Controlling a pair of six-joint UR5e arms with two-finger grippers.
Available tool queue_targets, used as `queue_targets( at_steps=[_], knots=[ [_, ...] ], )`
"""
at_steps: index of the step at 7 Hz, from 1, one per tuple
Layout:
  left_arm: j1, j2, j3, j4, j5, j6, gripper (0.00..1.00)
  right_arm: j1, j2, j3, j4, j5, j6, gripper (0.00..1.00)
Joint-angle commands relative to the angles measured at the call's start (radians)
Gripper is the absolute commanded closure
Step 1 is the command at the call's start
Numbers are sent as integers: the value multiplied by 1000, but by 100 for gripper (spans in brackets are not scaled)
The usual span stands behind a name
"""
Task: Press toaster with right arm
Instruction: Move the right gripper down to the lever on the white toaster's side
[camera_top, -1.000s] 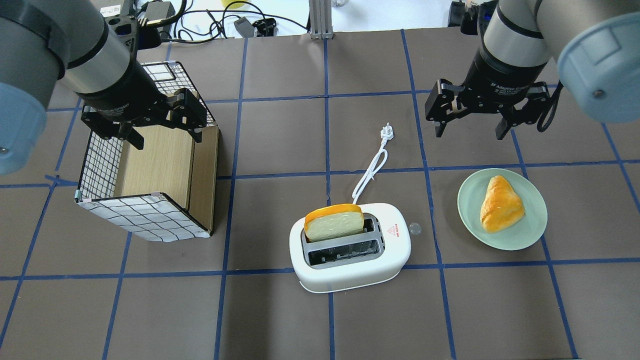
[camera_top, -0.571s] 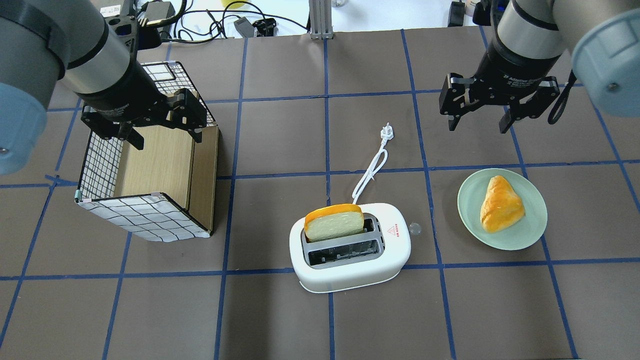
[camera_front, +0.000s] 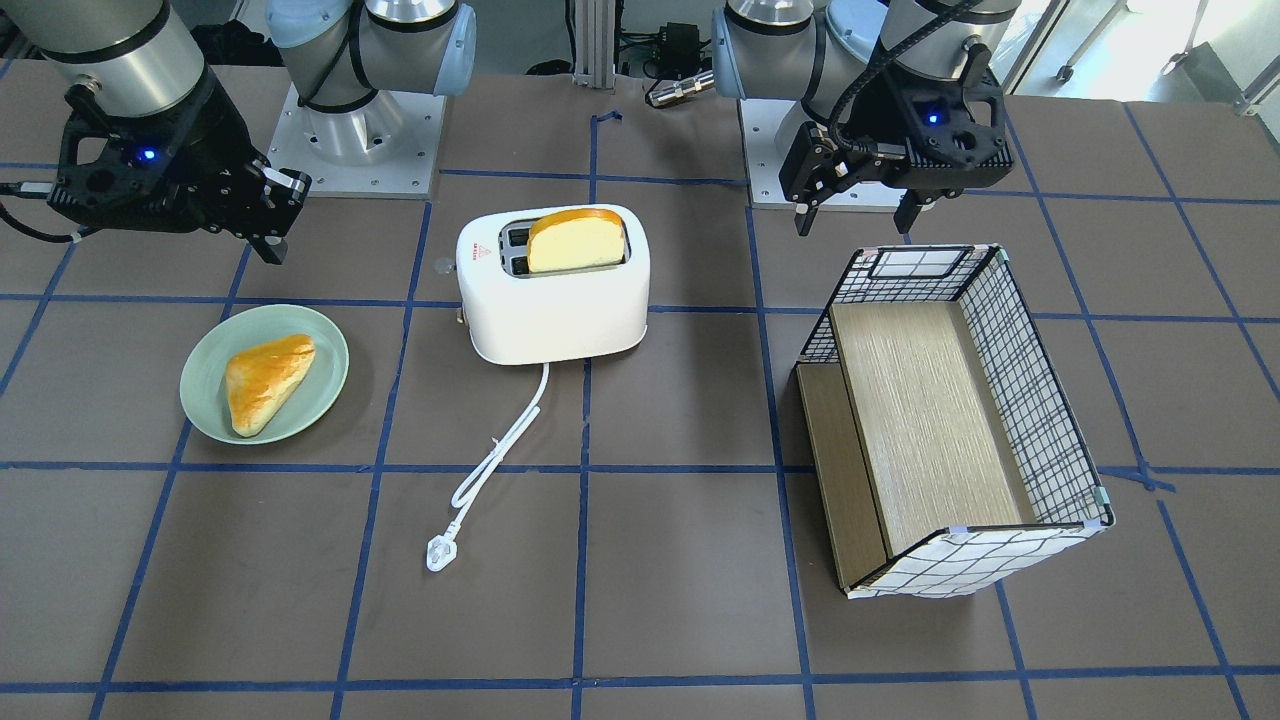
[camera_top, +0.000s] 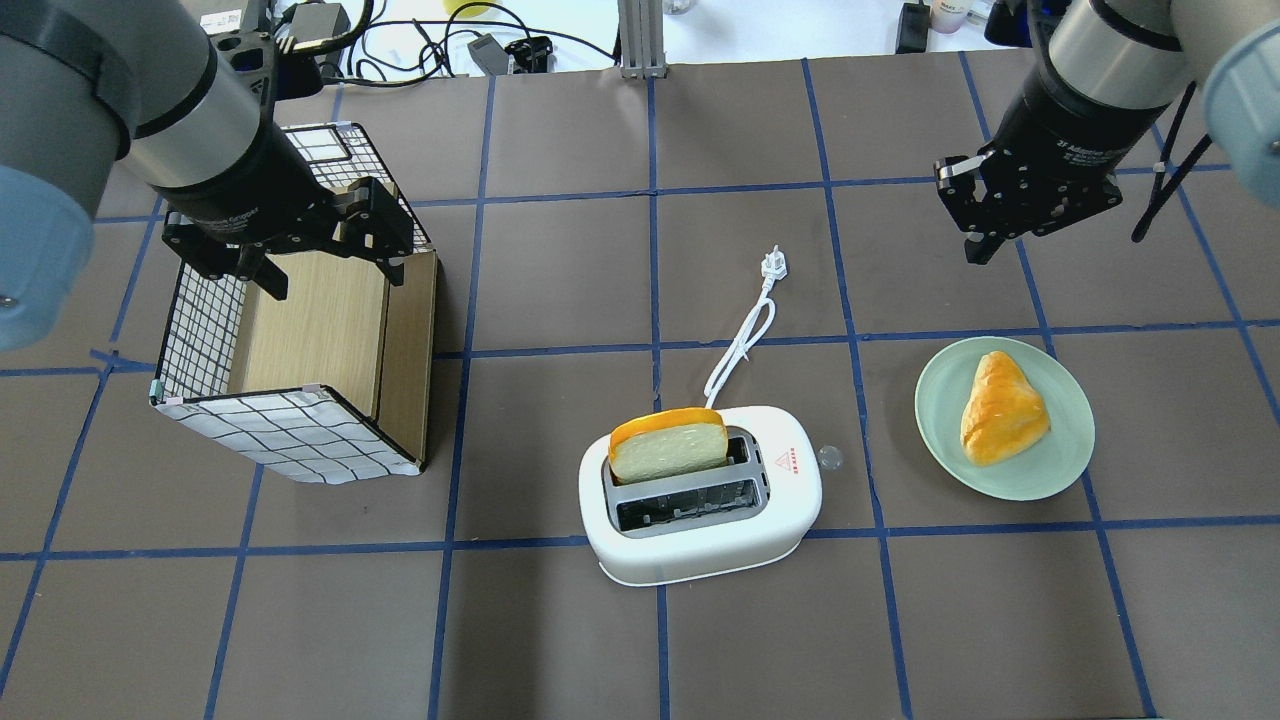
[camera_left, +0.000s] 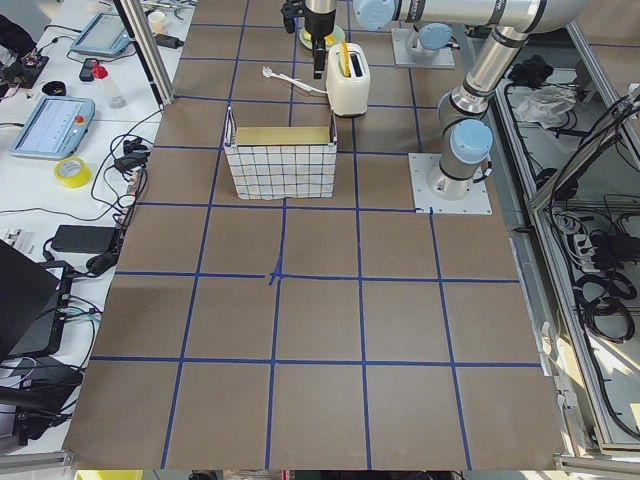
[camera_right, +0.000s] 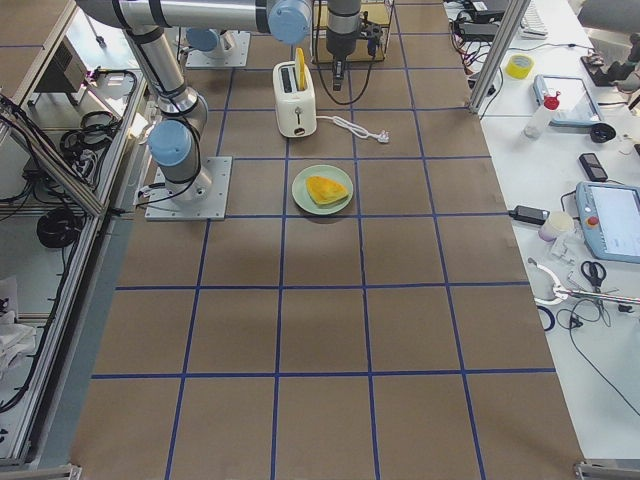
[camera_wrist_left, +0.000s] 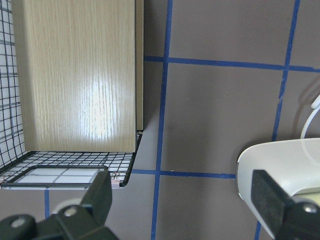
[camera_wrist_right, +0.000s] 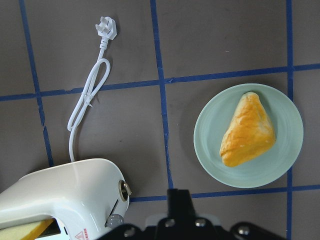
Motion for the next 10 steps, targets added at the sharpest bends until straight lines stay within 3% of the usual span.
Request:
queue_targets(
  at_steps=[1,2,3,5,7,10],
  knots=[
    [0,0,0,0,0,0,0,-89,1,48,35,129,-99,100],
    [0,0,0,0,0,0,0,-126,1,100,34,219,-118,100],
    [0,0,0,0,0,0,0,-132,1,143,37,239,-233,100],
    [0,0,0,0,0,0,0,-134,0,226,78,368,-298,100],
    [0,0,0,0,0,0,0,-134,1,265,141,412,-375,100],
    [0,0,1,0,-2,0,0,-134,1,341,141,443,-438,100]
  ],
)
